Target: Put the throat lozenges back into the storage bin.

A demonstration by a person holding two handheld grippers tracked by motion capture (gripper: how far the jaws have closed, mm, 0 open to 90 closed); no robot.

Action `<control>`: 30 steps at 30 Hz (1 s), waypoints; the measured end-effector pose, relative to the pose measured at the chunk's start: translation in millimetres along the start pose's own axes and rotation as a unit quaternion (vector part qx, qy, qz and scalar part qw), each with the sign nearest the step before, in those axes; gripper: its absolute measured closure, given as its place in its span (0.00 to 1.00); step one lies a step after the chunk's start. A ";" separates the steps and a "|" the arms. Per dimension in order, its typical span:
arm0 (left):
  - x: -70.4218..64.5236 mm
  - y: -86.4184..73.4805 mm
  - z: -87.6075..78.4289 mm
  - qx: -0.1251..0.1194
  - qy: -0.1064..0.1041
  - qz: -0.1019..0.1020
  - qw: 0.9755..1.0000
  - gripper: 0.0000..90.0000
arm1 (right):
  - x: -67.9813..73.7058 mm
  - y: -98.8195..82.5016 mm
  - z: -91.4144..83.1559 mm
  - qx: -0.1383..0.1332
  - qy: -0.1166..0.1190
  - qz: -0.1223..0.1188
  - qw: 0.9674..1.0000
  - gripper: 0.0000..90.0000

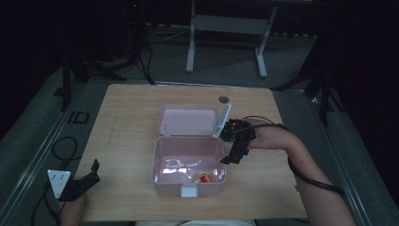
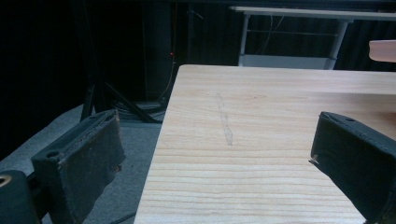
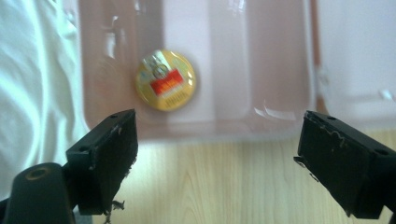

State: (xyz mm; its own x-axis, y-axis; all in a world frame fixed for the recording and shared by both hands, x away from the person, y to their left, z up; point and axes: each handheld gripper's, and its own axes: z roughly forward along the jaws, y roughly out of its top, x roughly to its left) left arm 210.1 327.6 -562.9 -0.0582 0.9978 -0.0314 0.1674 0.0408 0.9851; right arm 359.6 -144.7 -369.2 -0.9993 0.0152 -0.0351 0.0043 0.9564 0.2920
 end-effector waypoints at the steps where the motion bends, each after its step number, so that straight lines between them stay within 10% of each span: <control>1: 0.0 0.0 0.2 0.000 0.000 0.000 1.000 0.03 | -0.8 -6.8 -1.4 0.000 -0.003 0.005 1.000 0.13; 14: -0.3 -0.1 0.3 0.000 0.001 0.001 1.000 0.03 | -18.5 -97.4 35.5 -0.069 -0.073 0.110 0.989 0.13; 30: -0.3 -0.2 0.2 0.000 0.000 0.001 1.000 0.03 | -27.5 -184.6 103.0 -0.173 -0.173 0.266 0.932 0.12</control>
State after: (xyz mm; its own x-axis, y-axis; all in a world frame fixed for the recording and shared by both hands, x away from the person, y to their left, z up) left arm 210.3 327.3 -563.1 -0.0574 0.9979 -0.0295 0.1669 0.0388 0.9852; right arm 390.2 -291.6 -520.6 -0.7872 0.6105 -0.0867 0.4227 0.6367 0.6450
